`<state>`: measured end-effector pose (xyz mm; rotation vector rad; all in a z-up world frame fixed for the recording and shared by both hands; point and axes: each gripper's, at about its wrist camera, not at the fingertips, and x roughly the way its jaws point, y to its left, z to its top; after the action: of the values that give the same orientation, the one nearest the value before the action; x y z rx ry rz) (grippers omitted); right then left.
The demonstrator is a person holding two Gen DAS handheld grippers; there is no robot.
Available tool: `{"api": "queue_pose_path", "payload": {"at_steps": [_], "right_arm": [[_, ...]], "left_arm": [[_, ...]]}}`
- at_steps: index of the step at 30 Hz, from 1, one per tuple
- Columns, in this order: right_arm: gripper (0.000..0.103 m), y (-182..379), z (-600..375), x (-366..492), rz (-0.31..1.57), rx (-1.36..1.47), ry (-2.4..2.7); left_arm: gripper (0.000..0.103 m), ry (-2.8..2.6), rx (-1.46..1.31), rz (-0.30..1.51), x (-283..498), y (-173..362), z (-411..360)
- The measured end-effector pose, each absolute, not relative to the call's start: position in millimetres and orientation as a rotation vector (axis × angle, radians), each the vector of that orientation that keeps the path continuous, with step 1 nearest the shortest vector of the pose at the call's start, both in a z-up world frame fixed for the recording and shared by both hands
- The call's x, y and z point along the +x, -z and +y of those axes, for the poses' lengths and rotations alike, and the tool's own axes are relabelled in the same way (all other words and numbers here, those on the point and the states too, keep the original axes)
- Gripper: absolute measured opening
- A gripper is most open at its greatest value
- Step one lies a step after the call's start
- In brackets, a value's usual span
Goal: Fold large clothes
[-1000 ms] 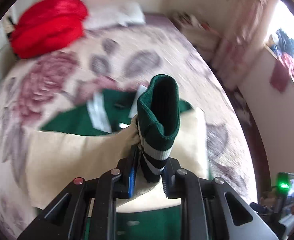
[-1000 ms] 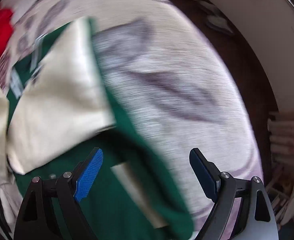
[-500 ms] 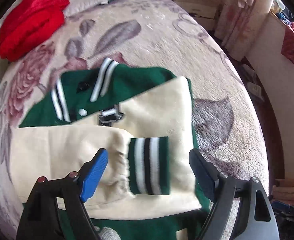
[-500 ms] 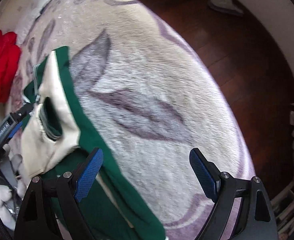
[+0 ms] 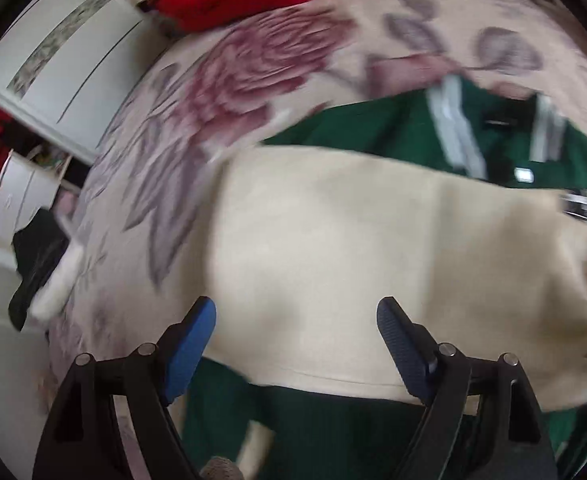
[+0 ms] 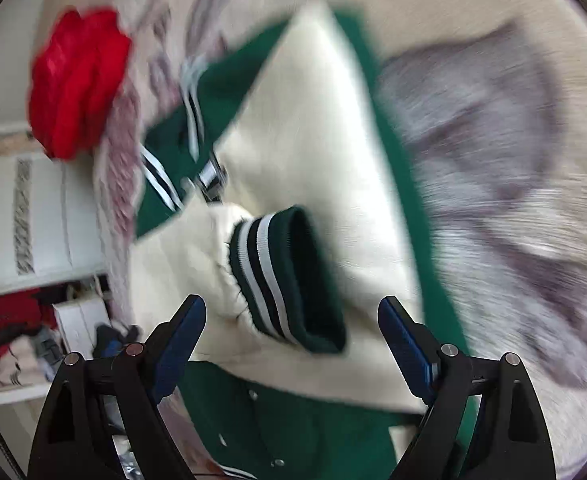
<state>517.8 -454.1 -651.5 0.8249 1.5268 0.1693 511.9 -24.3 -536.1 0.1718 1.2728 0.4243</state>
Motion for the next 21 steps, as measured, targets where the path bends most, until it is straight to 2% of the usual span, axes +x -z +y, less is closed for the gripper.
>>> {"api": "queue_pose_path", "payload": {"at_steps": [2, 3, 6, 10, 16, 18, 21], "right_arm": [[0.045, 661, -423, 528, 1.56, 0.707, -0.188], [0.018, 660, -415, 529, 1.563, 0.654, -0.176], [0.012, 638, -412, 524, 1.498, 0.59, -0.116], [0.011, 610, -438, 520, 1.434, 0.557, 0.024], [0.013, 640, -449, 539, 1.541, 0.55, 0.103], [0.013, 639, -443, 538, 1.526, 0.526, 0.121], [0.016, 646, -439, 529, 1.547, 0.531, 0.142]], "left_arm": [[0.082, -0.457, 0.166, 1.273, 511, 537, -2], [0.082, -0.465, 0.165, 1.27, 508, 537, 3], [0.082, -0.485, 0.16, 1.265, 509, 536, 30], [0.082, -0.479, 0.163, 1.269, 516, 543, 49], [0.083, -0.458, 0.25, 1.326, 535, 593, 59], [0.087, -0.426, 0.195, 1.392, 540, 616, 71], [0.093, -0.41, 0.167, 1.407, 541, 620, 81]]}}
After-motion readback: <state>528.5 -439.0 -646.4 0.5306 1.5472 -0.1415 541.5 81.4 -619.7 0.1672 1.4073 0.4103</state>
